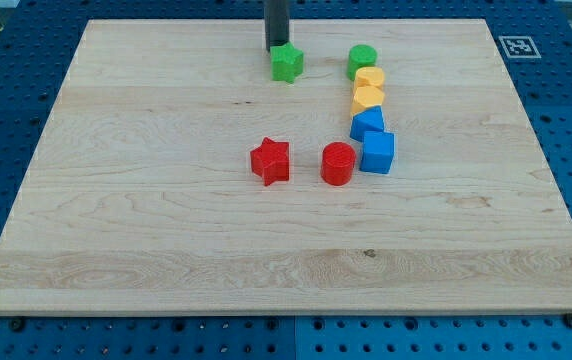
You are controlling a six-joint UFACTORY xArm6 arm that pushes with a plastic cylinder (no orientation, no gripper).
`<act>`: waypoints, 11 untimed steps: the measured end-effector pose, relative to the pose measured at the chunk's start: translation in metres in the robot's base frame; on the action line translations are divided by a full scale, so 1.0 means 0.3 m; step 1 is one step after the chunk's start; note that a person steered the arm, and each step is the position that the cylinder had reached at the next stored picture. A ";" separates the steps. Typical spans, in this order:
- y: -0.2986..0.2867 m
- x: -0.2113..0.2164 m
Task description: Push the green star diagonal to the top left side of the red star
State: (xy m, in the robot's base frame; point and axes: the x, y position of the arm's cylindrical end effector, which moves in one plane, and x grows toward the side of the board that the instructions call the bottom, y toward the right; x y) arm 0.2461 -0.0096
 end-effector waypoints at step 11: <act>-0.102 0.392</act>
